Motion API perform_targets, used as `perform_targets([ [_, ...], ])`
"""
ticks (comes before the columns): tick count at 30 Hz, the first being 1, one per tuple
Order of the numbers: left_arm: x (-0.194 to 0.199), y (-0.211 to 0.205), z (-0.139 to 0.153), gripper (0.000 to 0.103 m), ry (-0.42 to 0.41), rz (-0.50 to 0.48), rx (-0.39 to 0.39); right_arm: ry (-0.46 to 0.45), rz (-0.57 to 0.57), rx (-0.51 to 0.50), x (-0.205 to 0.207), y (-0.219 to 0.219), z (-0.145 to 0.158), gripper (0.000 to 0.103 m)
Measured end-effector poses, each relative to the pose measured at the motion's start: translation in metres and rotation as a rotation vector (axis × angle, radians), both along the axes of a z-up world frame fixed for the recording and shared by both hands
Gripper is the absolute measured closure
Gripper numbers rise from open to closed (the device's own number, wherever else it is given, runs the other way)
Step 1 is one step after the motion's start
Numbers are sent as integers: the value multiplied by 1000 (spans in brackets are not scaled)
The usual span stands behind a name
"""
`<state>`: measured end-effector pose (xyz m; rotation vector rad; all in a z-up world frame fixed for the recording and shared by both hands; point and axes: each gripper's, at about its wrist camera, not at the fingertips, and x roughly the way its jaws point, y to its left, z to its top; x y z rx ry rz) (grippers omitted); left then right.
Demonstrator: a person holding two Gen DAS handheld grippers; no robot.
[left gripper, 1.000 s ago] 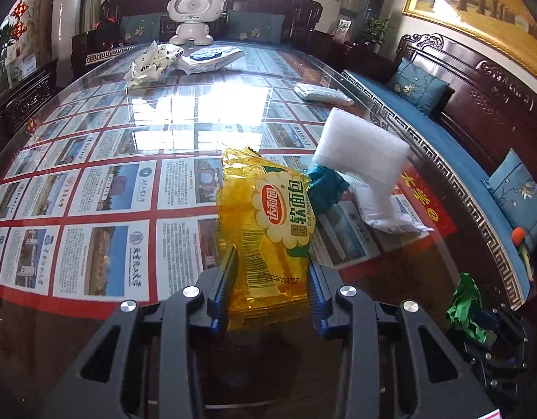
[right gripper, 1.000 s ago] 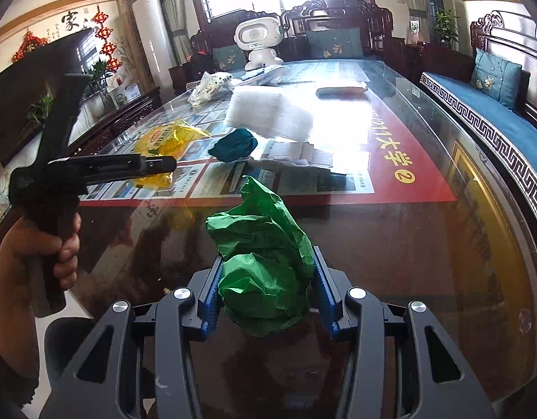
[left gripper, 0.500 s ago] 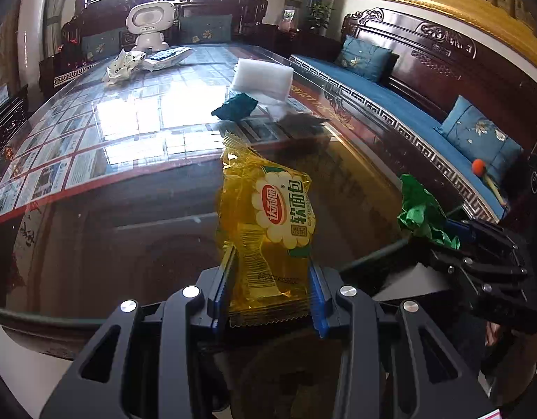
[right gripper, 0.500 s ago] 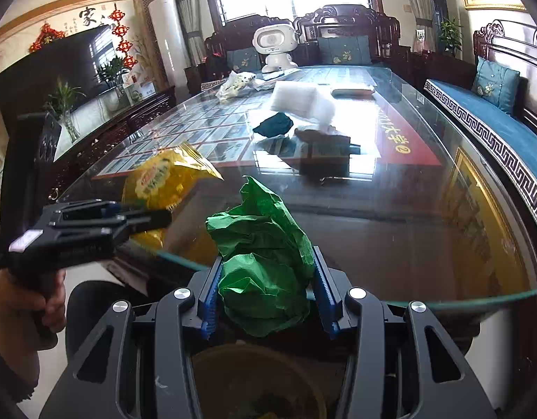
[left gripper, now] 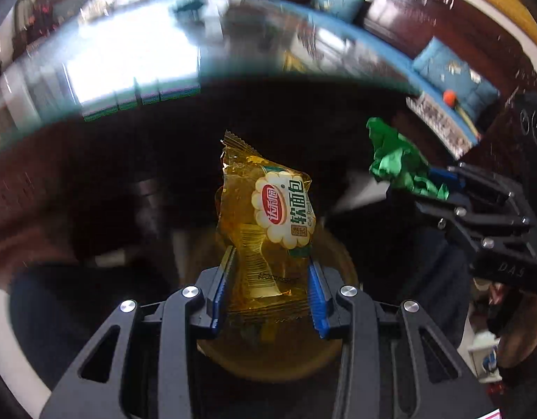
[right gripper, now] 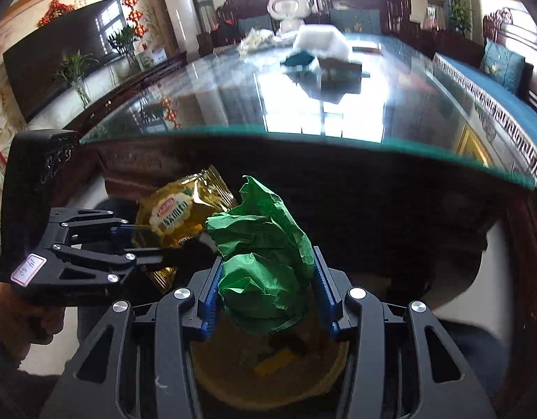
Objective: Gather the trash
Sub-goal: 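Lower both tools into the yellow bin and release the paper and snack bag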
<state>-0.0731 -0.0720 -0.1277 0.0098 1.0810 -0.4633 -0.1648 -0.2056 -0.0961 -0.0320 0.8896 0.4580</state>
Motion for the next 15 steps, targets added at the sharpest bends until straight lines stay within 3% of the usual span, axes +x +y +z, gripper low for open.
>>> perform_targets([
  [5,-16,-16,-47,64,147,-65,38,98,-31,-9,-14,-10,-32,58],
  [11,-19,-26,-89,61,249,-109,77,148,-57,-24,-23,-16,-53,58],
  [12,-19,-25,-93,57,256,-112,83,152,-60,-26,-23,-17,-54,58],
  [13,-21,-24,-98,44,267,-117,91,158,-64,-25,-22,-19,-55,58],
  [15,-21,-25,-107,37,293,-119,110,166,-68,-29,-24,-20,-58,58],
])
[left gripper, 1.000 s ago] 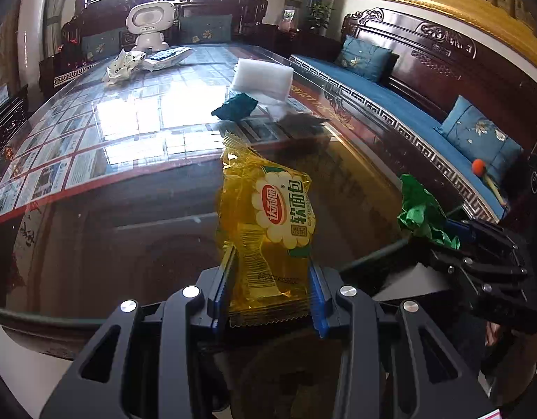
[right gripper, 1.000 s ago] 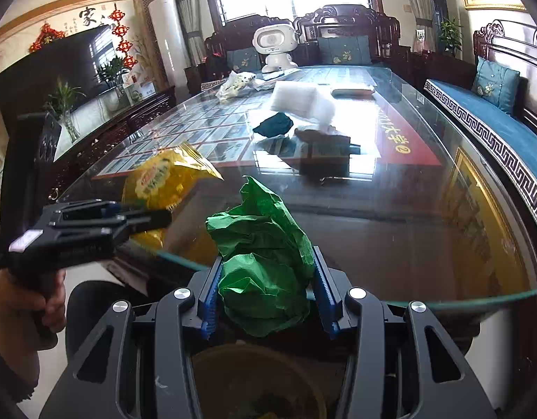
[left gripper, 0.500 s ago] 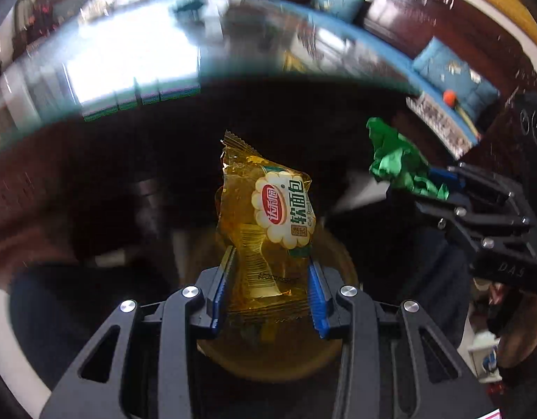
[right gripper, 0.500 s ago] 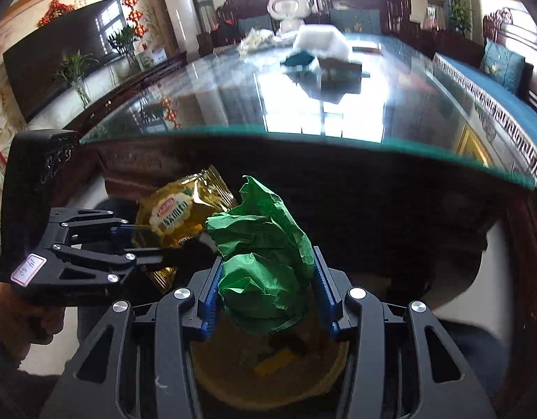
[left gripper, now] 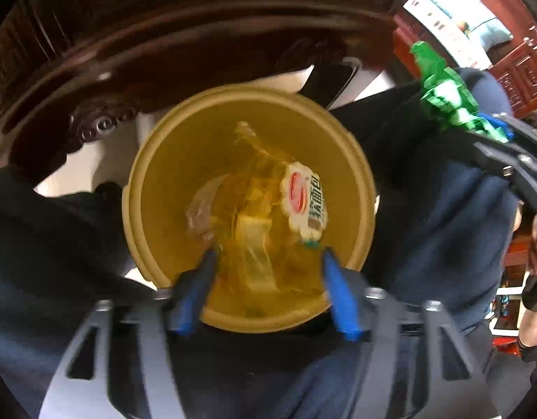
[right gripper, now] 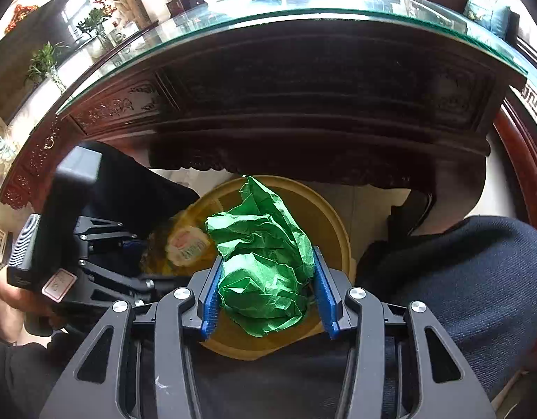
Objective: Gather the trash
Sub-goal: 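Lower both tools into the yellow bin and release the paper and snack bag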
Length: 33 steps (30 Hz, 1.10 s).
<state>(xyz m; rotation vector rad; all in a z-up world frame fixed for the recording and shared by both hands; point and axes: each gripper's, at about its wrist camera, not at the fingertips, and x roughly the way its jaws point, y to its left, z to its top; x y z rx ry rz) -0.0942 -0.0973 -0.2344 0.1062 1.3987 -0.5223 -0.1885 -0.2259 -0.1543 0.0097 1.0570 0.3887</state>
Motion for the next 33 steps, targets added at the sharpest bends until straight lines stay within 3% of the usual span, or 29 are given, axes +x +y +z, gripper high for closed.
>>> perform_targets([
  [22,5,10,-16,34,18,3,70,102,56,12,10,17,-28,56],
  [27,5,14,-14,34,12,2,69,111,50,-2,11,19,-32,45],
  [33,6,13,-15,33,13,-3,71,124,54,4,11,20,-33,45],
])
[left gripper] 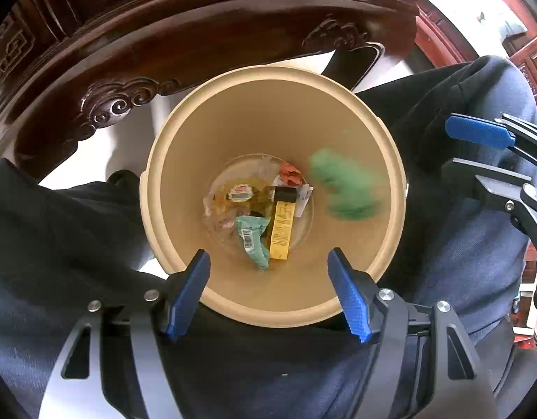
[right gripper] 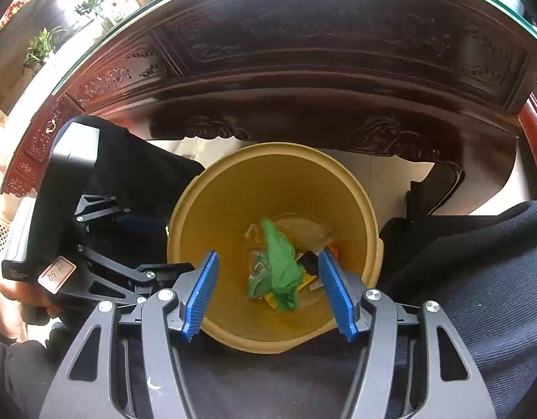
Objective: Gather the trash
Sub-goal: 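Lower both tools into the yellow bin and release the paper and snack bag, then raise both tools back toward the table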
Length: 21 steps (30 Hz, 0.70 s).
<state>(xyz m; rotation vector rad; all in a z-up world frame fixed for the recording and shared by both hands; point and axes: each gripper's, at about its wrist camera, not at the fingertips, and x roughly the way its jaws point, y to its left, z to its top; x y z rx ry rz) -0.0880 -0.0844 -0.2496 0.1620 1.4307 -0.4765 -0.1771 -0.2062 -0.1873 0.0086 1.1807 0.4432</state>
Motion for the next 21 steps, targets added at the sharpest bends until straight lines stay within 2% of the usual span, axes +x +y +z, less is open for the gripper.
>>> perform_targets([
  [21,1,-1,0,33,2,4,-10,6,11,-3,-1,2,-3,45],
])
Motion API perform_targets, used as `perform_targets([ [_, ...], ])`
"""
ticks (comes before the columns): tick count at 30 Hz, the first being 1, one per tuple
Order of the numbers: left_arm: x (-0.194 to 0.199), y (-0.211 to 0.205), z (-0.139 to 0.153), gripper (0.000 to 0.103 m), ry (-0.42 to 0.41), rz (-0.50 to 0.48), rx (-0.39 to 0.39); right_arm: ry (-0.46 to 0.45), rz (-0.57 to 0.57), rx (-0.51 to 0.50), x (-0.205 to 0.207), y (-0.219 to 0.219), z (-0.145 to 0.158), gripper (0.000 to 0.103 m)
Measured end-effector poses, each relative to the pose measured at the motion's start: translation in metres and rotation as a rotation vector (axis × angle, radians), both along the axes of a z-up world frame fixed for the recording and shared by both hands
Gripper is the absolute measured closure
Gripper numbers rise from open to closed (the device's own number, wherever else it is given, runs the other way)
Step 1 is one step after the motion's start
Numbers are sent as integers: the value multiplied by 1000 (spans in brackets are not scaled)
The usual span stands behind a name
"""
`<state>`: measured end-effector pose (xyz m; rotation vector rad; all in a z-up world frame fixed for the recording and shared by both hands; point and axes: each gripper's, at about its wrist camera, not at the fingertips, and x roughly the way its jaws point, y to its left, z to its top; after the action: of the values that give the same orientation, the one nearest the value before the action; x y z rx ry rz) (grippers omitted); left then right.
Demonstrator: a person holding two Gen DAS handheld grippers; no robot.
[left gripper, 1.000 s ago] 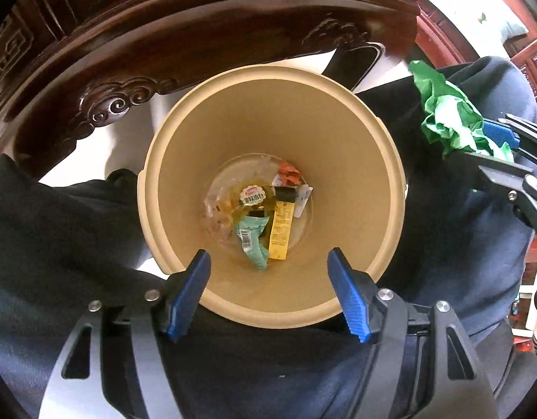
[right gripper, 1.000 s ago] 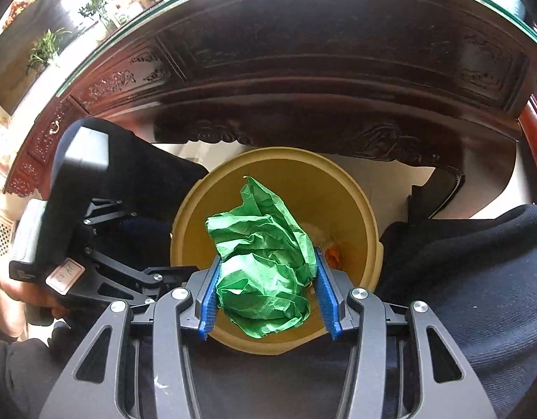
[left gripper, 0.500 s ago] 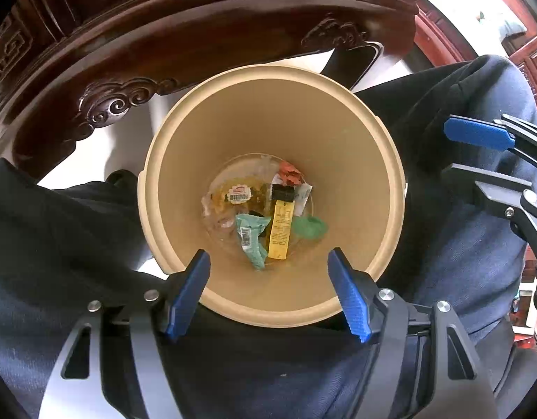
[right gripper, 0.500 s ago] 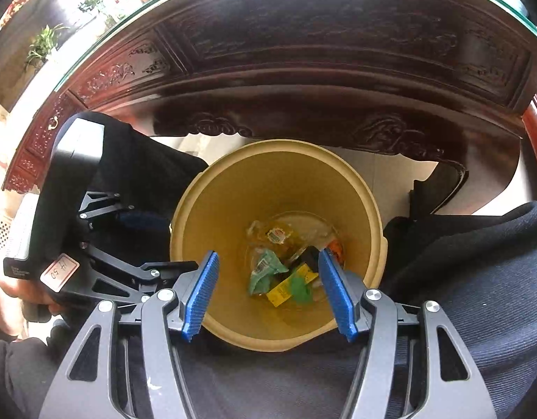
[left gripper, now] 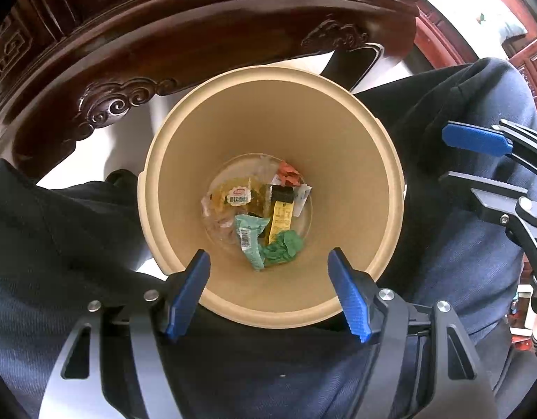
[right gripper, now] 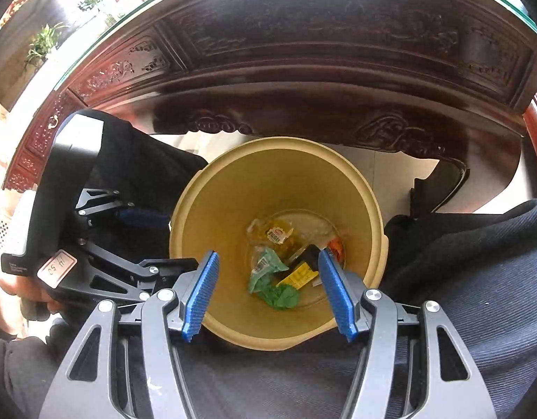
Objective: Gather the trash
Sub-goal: 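Raise both tools back toward the table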
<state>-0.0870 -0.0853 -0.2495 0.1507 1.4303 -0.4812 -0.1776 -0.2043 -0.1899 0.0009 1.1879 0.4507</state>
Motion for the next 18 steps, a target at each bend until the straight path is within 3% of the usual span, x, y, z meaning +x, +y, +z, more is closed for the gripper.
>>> perform_targets([
  [7,-1,-3,9,28,-61,-24,25,-12,-8,22,2,-4,4,43],
  [10,4,-2,21,28,-84,-22,5,-58,-14,28,5,-7,19,43],
  [14,16,2,58,24,-192,-7,-2,-164,-17,37,13,-13,51,39],
  [18,39,12,118,15,-359,46,-42,-284,-35,49,29,-20,85,35],
])
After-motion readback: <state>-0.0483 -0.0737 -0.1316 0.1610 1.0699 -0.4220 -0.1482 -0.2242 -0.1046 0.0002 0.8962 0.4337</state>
